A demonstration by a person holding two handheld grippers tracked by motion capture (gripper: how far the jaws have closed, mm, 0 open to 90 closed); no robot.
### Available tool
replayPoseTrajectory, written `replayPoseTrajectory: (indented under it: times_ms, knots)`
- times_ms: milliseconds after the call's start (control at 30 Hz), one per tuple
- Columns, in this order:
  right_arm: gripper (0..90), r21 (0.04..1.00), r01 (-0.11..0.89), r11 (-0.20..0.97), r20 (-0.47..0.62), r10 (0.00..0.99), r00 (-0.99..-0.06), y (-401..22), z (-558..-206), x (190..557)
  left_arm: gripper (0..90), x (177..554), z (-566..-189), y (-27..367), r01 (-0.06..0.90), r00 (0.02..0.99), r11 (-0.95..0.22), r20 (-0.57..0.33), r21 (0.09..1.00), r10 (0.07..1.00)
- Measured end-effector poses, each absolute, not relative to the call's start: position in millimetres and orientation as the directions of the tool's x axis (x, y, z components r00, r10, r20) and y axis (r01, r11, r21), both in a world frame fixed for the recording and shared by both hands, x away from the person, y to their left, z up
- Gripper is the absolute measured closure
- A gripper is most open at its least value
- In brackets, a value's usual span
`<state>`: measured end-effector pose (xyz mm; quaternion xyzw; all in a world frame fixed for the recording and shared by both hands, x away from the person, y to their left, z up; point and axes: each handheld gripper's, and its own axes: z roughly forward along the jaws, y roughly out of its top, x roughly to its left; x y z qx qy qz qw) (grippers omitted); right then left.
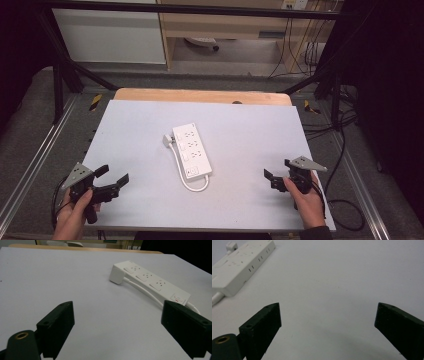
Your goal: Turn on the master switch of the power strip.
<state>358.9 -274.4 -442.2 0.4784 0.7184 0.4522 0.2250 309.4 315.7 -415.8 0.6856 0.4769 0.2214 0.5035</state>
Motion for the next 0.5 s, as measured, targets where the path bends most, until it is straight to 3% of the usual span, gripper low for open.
replayPoseTrajectory:
  times_ms: [500]
  knots:
    - [6.8,0.89,0.44,0.119,0.105,0.886,-0.452,-271.8,-436.4,359.0,10.3,311.1,-415.8,315.3,0.424,0.454,-0.036,-0.179,0.905,0.873]
